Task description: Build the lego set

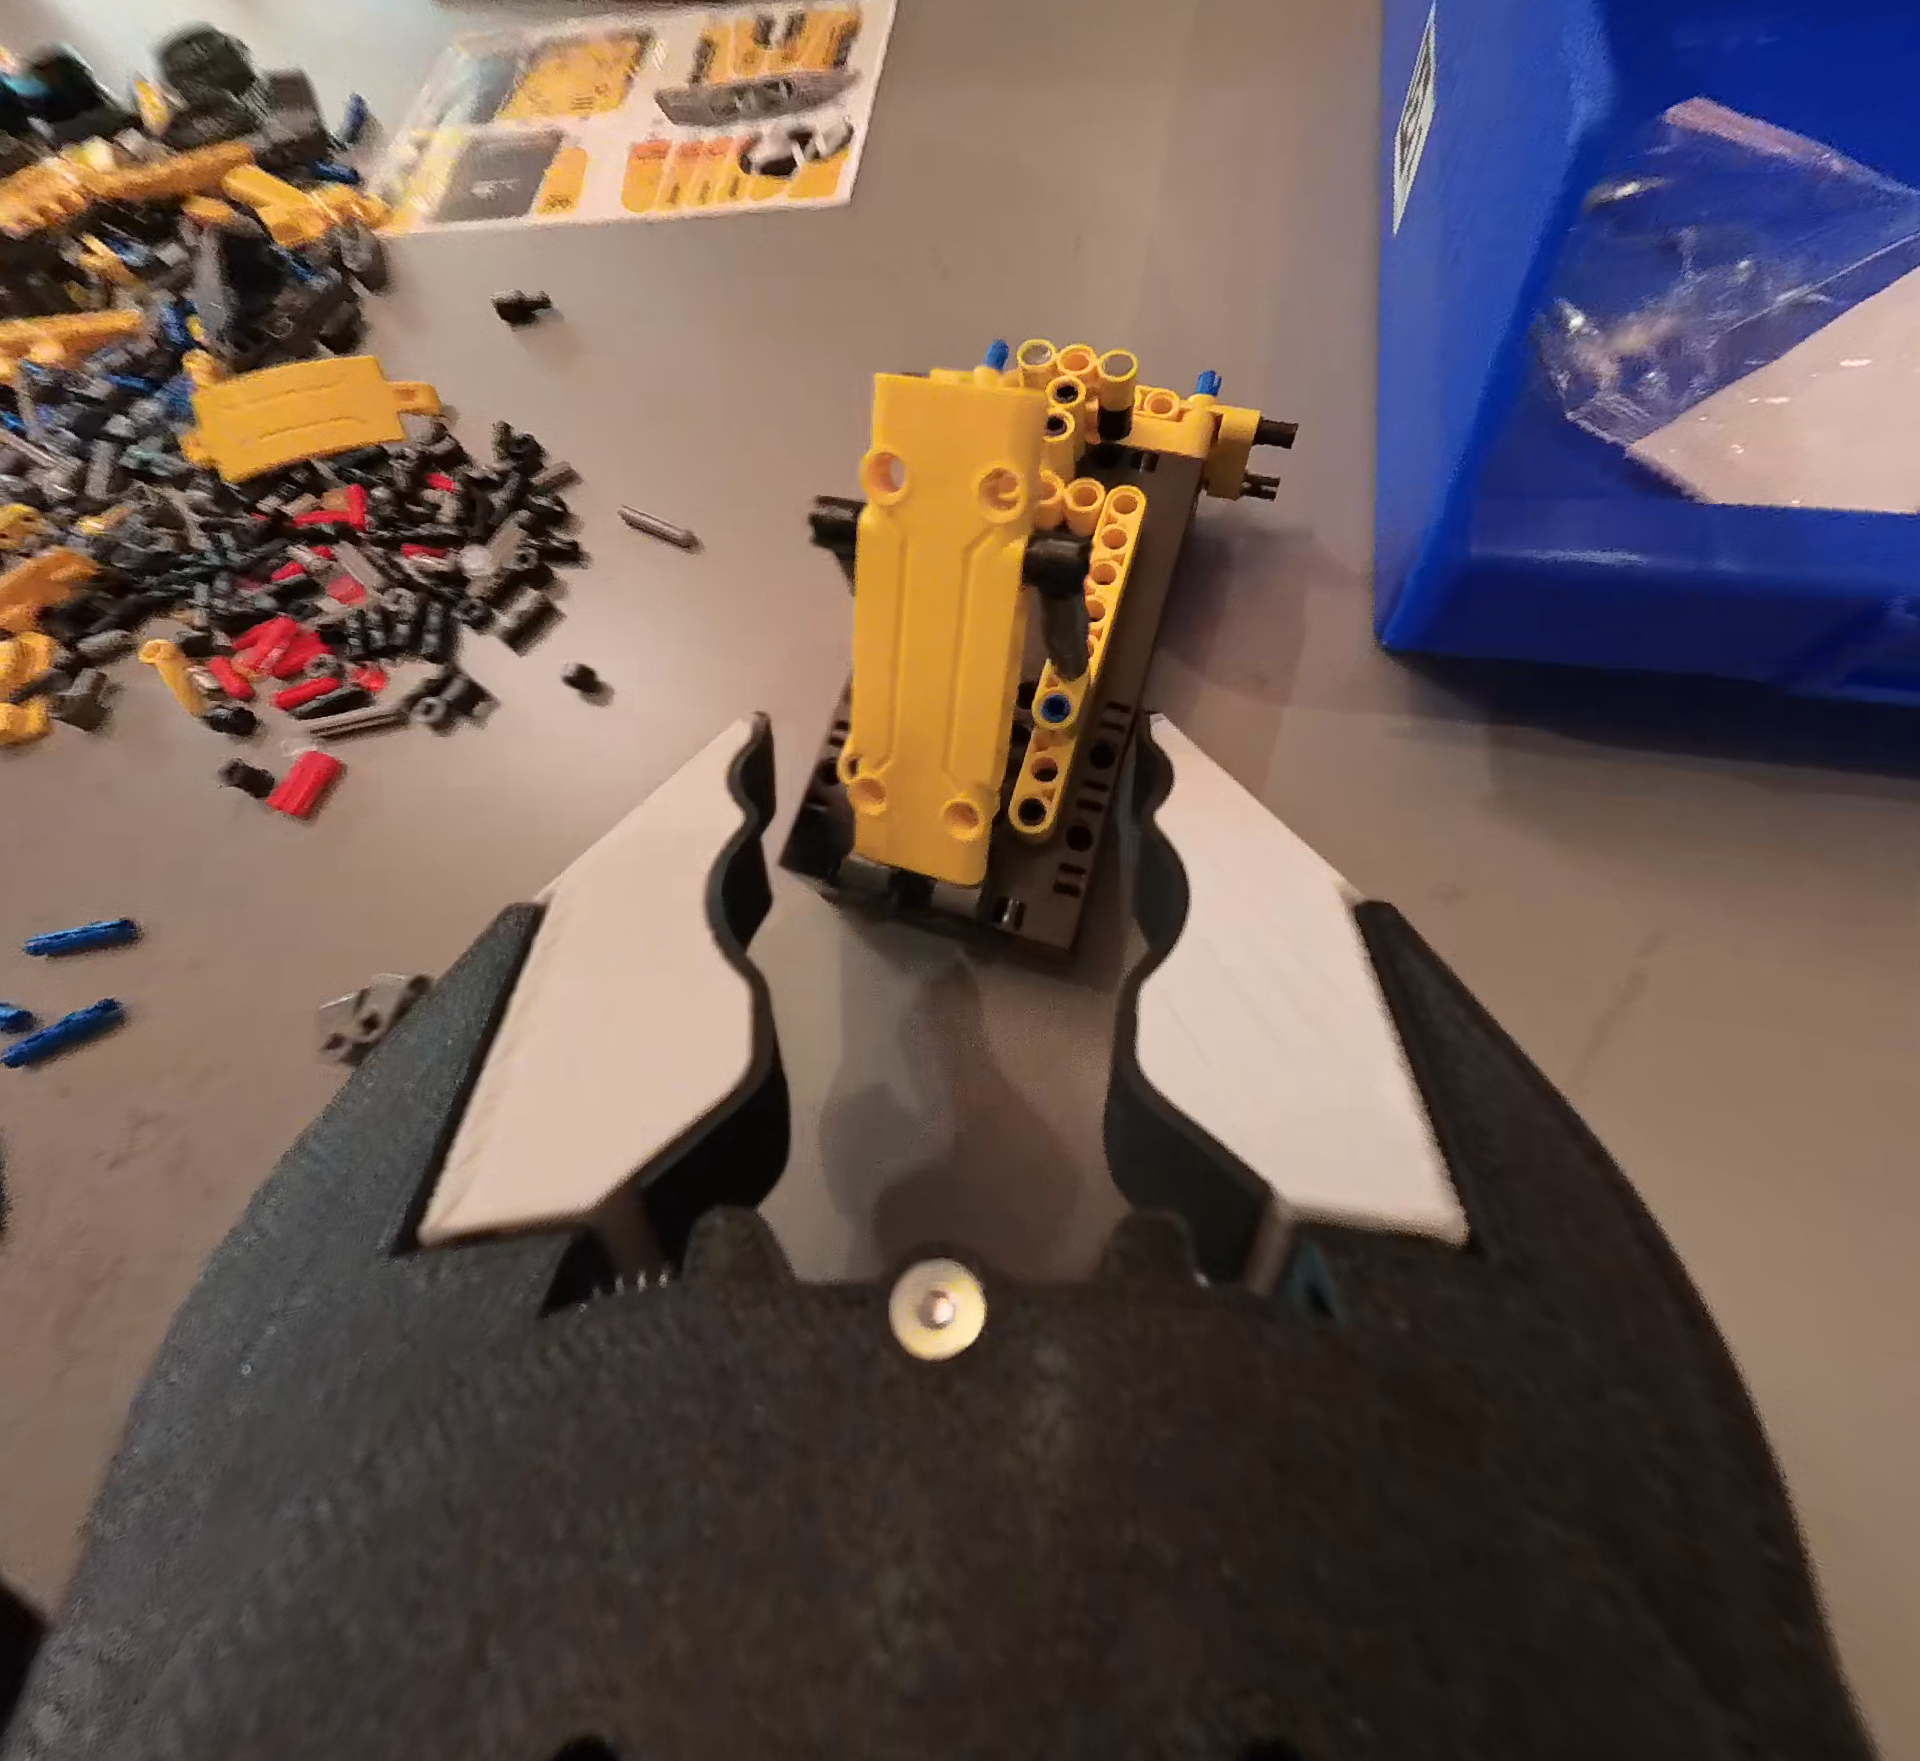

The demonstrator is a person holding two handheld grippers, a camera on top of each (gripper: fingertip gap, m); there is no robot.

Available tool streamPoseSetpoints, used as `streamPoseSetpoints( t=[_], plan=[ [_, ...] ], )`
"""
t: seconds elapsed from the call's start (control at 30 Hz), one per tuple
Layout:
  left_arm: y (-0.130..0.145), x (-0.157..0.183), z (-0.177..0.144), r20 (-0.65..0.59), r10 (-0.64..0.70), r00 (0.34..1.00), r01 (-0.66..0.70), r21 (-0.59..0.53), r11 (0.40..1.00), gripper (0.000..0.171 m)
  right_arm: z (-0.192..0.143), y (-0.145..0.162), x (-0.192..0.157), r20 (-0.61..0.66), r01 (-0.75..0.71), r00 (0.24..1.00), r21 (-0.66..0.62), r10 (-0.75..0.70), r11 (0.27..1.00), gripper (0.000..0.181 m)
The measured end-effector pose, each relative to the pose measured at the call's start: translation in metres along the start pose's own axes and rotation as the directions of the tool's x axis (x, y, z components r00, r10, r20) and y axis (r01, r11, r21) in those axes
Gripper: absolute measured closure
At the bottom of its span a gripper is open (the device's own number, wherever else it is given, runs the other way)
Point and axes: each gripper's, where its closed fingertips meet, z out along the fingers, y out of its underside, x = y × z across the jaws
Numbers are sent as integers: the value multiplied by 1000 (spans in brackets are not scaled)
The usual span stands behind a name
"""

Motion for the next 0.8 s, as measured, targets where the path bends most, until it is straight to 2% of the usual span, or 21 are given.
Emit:
streamPoseSetpoints(
  t=[0.13,0.23,0.33,0.47,0.53,0.6,0.63,0.7,0.8],
  plan=[
    [-3,-27,-26,84,46,995,-48,26,998,136,-28,-8,-9,30,-19,999,110,16,994,110],
    [8,-28,-51,44,36,998,-37,33,999,136,-44,0,-11,33,-3,999,123,-1,992,110],
    [34,13,-63,-162,-6,987,3,-21,1000,135,-59,4,-31,103,4,995,159,-21,987,110],
    [54,83,-57,-303,37,952,-50,-37,998,135,-66,1,-91,267,23,960,236,-88,971,111],
    [56,116,-49,-362,51,931,-63,-21,998,135,-61,4,-124,329,71,933,230,-146,971,119],
    [57,140,-40,-409,37,912,-50,-21,999,133,-55,8,-149,365,128,910,203,-196,971,136],
    [57,148,-37,-427,31,904,-46,-25,999,130,-53,9,-158,374,158,900,197,-223,968,145],
    [57,152,-29,-420,32,907,-50,-31,998,122,-51,10,-168,383,204,884,203,-269,958,147],
    [56,148,-24,-393,25,919,-41,-30,999,119,-50,13,-172,401,207,873,211,-278,955,155]
  ],
)
